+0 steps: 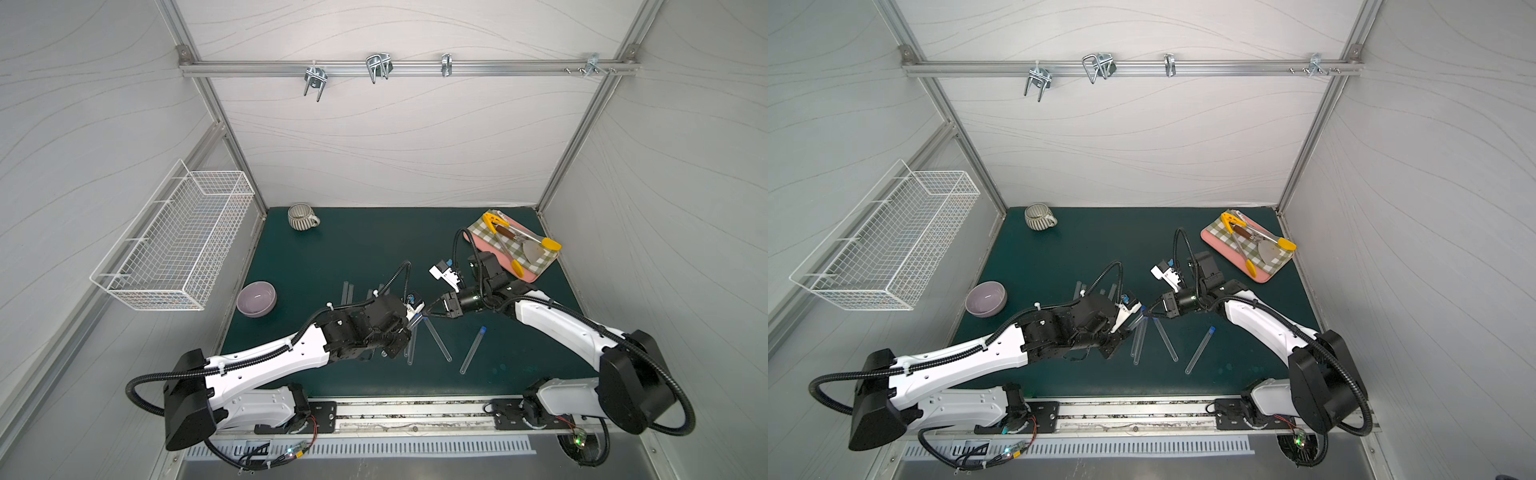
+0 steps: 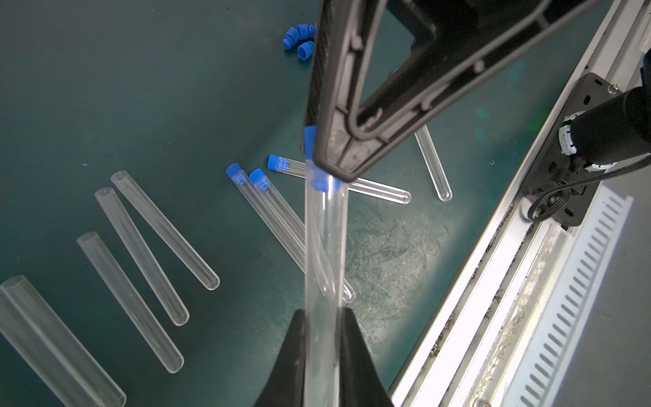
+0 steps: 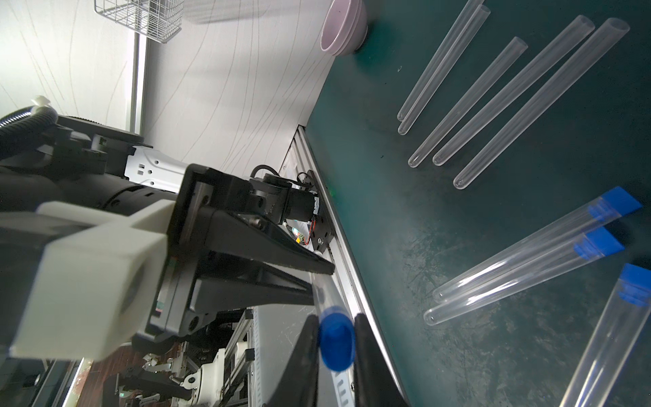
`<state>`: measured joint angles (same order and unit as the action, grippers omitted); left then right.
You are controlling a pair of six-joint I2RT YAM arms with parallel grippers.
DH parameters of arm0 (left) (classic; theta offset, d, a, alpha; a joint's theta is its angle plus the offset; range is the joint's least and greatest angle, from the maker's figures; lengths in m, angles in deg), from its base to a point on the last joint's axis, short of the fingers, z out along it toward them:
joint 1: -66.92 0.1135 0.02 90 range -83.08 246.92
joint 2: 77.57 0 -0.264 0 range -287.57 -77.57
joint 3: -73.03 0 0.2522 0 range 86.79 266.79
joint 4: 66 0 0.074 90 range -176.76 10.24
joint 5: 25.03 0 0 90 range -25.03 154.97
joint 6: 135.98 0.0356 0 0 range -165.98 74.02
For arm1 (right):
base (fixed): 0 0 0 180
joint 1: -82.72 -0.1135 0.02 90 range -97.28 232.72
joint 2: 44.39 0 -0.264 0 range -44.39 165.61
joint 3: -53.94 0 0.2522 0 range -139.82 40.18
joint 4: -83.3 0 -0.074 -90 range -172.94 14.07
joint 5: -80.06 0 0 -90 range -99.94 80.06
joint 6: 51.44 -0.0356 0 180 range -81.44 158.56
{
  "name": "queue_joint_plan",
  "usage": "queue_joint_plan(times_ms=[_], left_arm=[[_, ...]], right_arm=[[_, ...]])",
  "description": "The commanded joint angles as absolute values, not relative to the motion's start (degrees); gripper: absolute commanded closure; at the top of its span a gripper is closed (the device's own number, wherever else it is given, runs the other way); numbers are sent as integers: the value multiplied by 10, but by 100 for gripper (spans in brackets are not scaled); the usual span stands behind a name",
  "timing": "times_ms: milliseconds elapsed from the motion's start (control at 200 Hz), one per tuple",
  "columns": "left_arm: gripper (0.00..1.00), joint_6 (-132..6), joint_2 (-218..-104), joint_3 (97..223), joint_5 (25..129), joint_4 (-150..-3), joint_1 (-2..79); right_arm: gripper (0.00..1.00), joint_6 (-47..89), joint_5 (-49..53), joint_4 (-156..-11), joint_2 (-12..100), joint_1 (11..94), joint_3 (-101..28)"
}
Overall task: Remove stoppers from test tubes
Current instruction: Open the stopper on the test tube.
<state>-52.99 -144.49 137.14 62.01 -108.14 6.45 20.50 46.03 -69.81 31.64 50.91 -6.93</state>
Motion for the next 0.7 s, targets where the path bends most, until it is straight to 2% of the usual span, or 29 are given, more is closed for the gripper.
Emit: queue_joint_plan(times_ms=[0,350,585,695], left_arm=[[100,-520,-1440,1374,616,-1053,60],[100,-520,-1444,1379,599,-1062,60],[100,-516,-1444,1384,571,-1090,60],[100,-516,-1449,1387,556,-1101,60]], right_arm=[[86,218,452,-691,315,505,-85],[96,230,444,-672,308,506,-92],[99,230,441,-666,300,531,-89],[100,258,394,-621,294,539,-102]])
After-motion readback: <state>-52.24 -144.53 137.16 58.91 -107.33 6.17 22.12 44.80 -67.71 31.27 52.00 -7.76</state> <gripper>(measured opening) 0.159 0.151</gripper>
